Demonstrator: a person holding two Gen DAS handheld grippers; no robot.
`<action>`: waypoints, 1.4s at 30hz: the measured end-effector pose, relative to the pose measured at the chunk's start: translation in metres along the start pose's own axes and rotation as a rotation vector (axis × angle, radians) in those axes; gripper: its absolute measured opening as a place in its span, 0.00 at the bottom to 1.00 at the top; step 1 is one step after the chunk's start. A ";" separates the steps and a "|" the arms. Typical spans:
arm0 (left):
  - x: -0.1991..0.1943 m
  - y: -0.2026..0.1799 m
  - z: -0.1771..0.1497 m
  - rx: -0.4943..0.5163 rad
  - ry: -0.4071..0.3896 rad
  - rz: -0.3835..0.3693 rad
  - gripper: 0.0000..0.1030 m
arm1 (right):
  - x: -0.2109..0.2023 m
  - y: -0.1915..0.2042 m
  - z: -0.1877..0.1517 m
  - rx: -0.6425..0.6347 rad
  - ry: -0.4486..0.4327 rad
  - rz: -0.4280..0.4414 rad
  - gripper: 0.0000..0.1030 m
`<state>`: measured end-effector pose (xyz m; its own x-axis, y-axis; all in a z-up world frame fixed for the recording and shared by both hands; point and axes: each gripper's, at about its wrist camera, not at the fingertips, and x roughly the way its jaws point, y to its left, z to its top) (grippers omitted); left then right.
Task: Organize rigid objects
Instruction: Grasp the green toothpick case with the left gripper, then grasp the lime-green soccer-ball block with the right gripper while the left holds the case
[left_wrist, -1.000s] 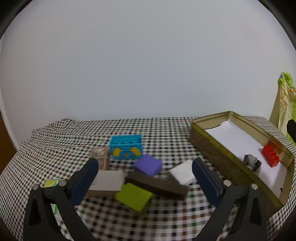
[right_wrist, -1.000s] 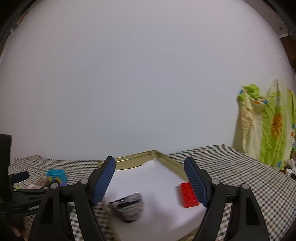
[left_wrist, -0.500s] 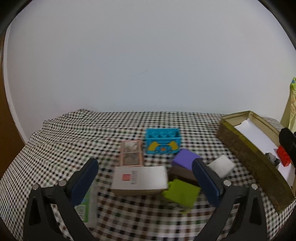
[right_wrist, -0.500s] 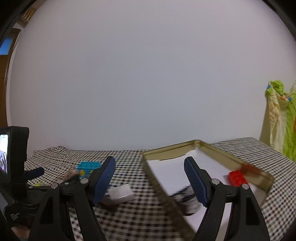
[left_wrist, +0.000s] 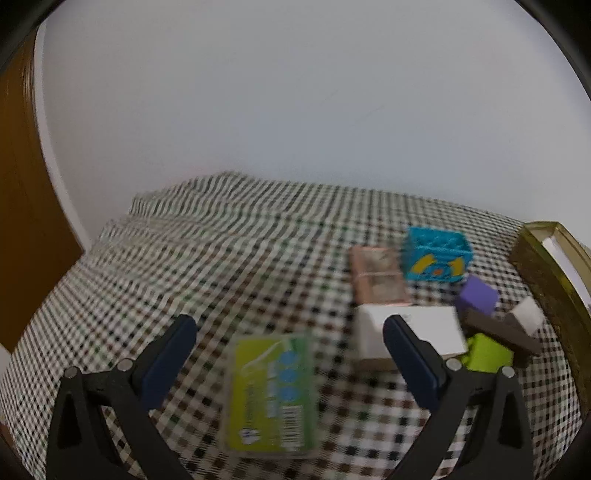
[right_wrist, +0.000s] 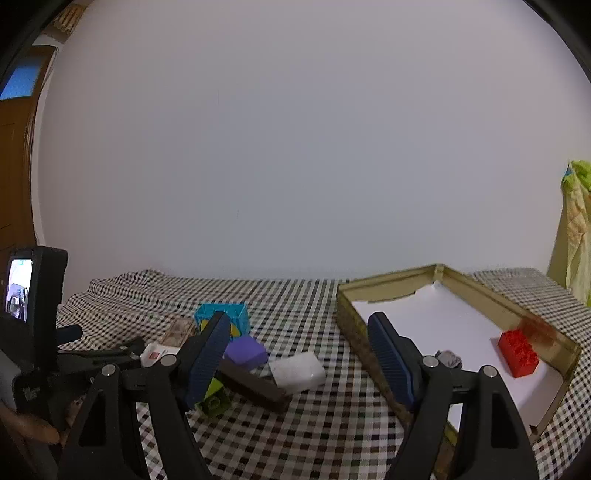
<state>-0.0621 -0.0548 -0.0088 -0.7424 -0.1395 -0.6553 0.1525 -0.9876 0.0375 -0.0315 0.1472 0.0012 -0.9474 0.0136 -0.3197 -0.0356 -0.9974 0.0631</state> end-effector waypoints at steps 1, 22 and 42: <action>0.002 0.004 -0.001 -0.010 0.017 -0.004 0.99 | 0.001 0.000 -0.001 0.004 0.008 0.009 0.76; 0.009 0.027 -0.015 -0.064 0.180 -0.068 0.53 | 0.033 0.017 -0.018 0.001 0.286 0.276 0.76; -0.003 0.030 -0.005 -0.098 0.097 -0.083 0.53 | 0.124 0.082 -0.035 -0.125 0.568 0.339 0.75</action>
<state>-0.0519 -0.0831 -0.0093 -0.6890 -0.0452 -0.7234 0.1596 -0.9830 -0.0905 -0.1407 0.0642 -0.0662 -0.5840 -0.3071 -0.7514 0.3039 -0.9411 0.1484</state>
